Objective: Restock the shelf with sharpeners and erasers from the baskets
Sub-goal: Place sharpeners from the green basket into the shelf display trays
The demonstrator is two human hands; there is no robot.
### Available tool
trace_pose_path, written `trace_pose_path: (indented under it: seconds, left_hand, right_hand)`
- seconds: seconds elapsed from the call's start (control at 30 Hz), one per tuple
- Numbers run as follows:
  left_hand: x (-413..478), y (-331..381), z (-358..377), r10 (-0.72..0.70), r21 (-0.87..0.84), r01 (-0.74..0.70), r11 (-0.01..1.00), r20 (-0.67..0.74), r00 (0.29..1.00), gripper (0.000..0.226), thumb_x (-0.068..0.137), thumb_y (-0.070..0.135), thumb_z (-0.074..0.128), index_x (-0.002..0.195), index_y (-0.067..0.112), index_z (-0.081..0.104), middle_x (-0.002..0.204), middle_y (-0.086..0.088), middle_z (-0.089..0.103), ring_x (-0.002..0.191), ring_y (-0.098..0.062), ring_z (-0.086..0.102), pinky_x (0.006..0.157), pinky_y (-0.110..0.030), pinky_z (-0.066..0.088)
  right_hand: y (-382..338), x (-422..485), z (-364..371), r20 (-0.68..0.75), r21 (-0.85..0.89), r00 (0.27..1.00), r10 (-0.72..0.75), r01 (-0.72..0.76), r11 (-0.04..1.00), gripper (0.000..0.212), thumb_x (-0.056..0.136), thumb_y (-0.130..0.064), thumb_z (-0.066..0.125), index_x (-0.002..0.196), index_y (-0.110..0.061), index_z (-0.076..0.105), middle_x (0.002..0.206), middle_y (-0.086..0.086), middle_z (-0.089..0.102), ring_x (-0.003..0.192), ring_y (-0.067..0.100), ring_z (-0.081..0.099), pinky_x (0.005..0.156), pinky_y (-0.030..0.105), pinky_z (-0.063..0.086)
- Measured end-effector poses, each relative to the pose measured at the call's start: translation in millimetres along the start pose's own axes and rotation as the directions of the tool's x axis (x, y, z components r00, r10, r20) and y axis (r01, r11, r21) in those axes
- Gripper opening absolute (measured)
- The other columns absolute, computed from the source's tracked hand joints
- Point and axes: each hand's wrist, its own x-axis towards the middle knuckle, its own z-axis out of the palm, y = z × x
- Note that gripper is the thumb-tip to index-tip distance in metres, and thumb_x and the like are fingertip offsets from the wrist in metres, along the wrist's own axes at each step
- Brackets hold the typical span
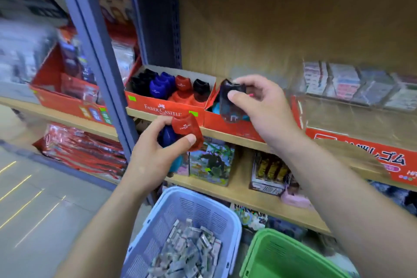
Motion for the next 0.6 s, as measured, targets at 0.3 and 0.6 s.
trace_pose_path:
  seconds: [0.3,0.6]
  left_hand:
    - [12,-23,-40,-0.036,-0.024,0.034,0.999,-0.063,0.997,0.017,0.086,0.026,0.079,0.094,0.034,0.067,0.083,0.013,0.068,0.074,-0.01,0.067,0.064,-0.031,0.055]
    - [14,-23,-47,-0.054,-0.017,0.053,0.998,-0.073,0.996,0.018,0.085,0.03,0.079,0.094,0.036,0.066,0.082,0.011,0.068,0.071,-0.019,0.068,0.05,-0.024,0.049]
  right_hand:
    - [25,83,54,0.079,-0.392,0.996,-0.045,0.072,0.917,0.021,0.08,-0.015,0.078,0.091,-0.023,0.063,0.083,-0.006,0.067,0.07,0.008,0.058,0.073,0.026,0.05]
    - [35,79,58,0.157,-0.732,0.98,-0.124,0.2,0.651,0.025,0.083,-0.027,0.079,0.107,-0.021,0.076,0.098,-0.003,0.055,0.091,0.017,0.057,0.082,0.026,0.041]
